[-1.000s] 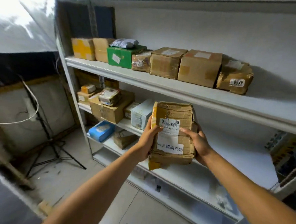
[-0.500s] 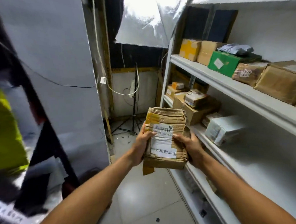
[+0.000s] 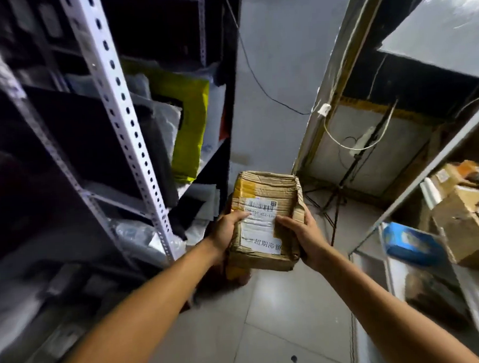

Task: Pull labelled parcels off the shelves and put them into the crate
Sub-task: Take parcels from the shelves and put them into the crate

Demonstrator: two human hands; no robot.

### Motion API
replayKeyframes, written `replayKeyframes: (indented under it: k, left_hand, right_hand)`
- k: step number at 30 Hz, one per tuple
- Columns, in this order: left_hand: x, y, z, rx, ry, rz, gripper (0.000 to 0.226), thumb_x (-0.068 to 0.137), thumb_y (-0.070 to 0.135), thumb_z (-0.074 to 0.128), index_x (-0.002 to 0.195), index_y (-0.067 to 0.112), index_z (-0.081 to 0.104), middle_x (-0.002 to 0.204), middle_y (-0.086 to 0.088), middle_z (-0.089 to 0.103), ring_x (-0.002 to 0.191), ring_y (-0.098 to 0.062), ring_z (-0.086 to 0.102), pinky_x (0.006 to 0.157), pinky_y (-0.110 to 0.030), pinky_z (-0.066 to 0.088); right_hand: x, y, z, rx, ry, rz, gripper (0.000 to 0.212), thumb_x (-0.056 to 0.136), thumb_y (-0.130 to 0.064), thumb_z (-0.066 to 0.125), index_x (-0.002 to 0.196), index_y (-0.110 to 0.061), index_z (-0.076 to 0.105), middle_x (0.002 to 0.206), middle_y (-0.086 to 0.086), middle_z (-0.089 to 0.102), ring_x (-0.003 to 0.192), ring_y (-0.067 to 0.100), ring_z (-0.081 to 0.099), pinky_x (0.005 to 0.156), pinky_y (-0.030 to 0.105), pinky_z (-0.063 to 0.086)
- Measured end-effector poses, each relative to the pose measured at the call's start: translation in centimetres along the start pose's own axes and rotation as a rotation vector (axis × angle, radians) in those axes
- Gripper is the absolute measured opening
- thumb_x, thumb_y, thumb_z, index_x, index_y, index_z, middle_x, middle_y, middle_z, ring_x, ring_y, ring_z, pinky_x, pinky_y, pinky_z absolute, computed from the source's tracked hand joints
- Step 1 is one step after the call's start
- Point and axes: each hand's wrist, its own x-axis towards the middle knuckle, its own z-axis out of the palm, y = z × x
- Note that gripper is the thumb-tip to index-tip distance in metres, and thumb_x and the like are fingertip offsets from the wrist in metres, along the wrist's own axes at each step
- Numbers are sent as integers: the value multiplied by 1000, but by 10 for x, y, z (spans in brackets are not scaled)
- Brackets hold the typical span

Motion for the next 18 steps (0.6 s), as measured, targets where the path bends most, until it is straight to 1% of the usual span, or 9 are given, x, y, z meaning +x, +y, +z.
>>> replayKeyframes:
  k: [3, 6, 8, 9, 11, 13, 15, 17, 18]
  left_hand:
    - [-26, -8, -33, -20, 140, 62, 43, 97, 23, 47, 136, 6, 58, 128, -22, 66, 116, -38, 65, 101, -48, 51]
    - [-44, -27, -72, -36, 288, 127, 63, 76, 35, 69, 134, 8, 62, 126, -21, 68, 116, -39, 65, 108, -56, 45]
    - [-60, -38, -93, -50, 347, 126, 70, 68, 42, 76, 131, 13, 65, 124, -19, 69, 115, -38, 66, 107, -57, 45]
    - [-72, -40, -98, -68, 392, 122, 65, 72, 43, 74, 129, 14, 66, 122, -17, 70, 112, -36, 68, 104, -52, 49]
    - [-94, -46, -111, -119, 473, 125, 43, 89, 35, 60, 125, 13, 66, 116, -15, 73, 105, -33, 71, 89, -39, 56]
    - [-114, -52, -124, -159, 530, 135, 32, 97, 28, 52, 122, 14, 67, 110, -12, 74, 101, -28, 72, 79, -31, 56]
    - [-130, -58, -140, -160, 606, 156, 29, 98, 27, 52, 120, 16, 68, 110, -10, 75, 102, -27, 72, 79, -31, 56]
    - [-144, -66, -158, -174, 683, 186, 32, 97, 26, 55, 126, 16, 65, 115, -9, 74, 105, -28, 71, 81, -33, 56]
    - [-150, -71, -168, -184, 720, 193, 35, 96, 25, 56, 129, 16, 64, 116, -9, 74, 105, -28, 71, 82, -34, 55]
  right_hand:
    - [12, 19, 31, -65, -96, 71, 52, 87, -6, 72, 132, -24, 53, 123, 11, 71, 109, 33, 70, 93, 55, 56]
    - [17, 39, 63, -129, -200, 133, 45, 89, -6, 71, 125, -29, 56, 119, 8, 73, 105, 29, 72, 86, 48, 60]
    - [20, 53, 83, -154, -266, 172, 49, 89, -5, 71, 130, -25, 55, 119, 9, 72, 104, 30, 72, 83, 46, 61]
    - [21, 61, 94, -167, -298, 191, 52, 88, -5, 71, 133, -24, 54, 120, 10, 72, 104, 31, 72, 81, 45, 61]
    - [21, 74, 116, -189, -358, 242, 55, 87, -5, 72, 134, -26, 53, 119, 10, 72, 100, 30, 73, 76, 43, 62]
    - [19, 85, 138, -219, -422, 296, 52, 88, -6, 72, 131, -29, 54, 113, 8, 74, 93, 27, 75, 70, 40, 62]
    - [19, 96, 157, -252, -474, 356, 52, 88, -10, 73, 129, -34, 54, 112, 9, 73, 94, 30, 75, 72, 44, 62]
    - [17, 107, 178, -262, -527, 434, 48, 87, -11, 75, 119, -42, 57, 112, 12, 73, 99, 37, 73, 80, 56, 60]
    - [15, 113, 189, -272, -550, 450, 46, 87, -11, 75, 115, -43, 59, 111, 12, 74, 100, 38, 72, 82, 60, 59]
